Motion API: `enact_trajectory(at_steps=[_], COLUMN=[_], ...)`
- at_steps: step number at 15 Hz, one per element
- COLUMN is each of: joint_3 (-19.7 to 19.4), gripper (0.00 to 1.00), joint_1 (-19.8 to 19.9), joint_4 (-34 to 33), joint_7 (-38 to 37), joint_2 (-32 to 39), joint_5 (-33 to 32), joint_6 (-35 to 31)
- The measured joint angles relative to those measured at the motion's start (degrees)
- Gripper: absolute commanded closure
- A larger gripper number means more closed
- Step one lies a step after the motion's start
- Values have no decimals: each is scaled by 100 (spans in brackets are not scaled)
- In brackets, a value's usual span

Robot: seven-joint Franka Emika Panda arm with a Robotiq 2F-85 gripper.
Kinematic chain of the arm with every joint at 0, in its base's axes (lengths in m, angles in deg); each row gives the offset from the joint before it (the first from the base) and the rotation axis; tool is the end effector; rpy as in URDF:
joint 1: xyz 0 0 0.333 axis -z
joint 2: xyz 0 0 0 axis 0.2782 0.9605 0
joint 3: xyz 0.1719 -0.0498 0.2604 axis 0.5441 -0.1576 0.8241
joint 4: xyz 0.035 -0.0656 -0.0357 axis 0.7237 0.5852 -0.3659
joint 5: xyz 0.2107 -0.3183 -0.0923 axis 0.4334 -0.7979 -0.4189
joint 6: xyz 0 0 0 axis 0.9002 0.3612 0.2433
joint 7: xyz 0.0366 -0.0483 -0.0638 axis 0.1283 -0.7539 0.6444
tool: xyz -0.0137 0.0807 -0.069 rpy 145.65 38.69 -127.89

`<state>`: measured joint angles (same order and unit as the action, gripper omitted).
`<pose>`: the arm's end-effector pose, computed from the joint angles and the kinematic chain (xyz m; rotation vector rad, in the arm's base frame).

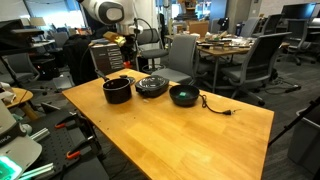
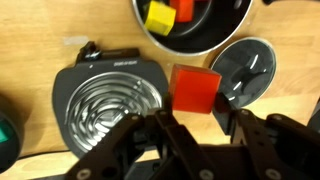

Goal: Take the blocks out of the bowl, put them in the pot, pick the pot and put it on the stove then cover it with the lid

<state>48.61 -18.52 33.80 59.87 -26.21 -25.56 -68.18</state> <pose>0.5561 0.1074 0.3441 -2.9358 -0.1875 -0.0971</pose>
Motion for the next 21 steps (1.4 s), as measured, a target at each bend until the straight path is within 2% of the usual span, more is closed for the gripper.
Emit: enact_trajectory(at_steps=[3,5,6,7,8,12,14,16,18,21], joint_3=[181,244,248,251,253,244,230,127,-136,-639], gripper=[79,79,61,31,29,1,0,0,0,0], joint_1=[-370,-536,-595,-628,-640,-628,-613,-588,-485,-47], joint_4=[786,1197,1354,1480,1580,1696,1694,1689,1648,1417], joint_7=[-169,-241,-309,-322,-316,-257,-260,-329,-476,-644], joint_2=[-241,-249,-223,-187,-140,4,-80,-321,-660,-999], joint_5=[5,4,-1,2,2,-7,-11,-326,-922,-1570], joint_6=[-289,-764,-944,-1094,-1273,-1504,-1446,-1467,-1459,-1453])
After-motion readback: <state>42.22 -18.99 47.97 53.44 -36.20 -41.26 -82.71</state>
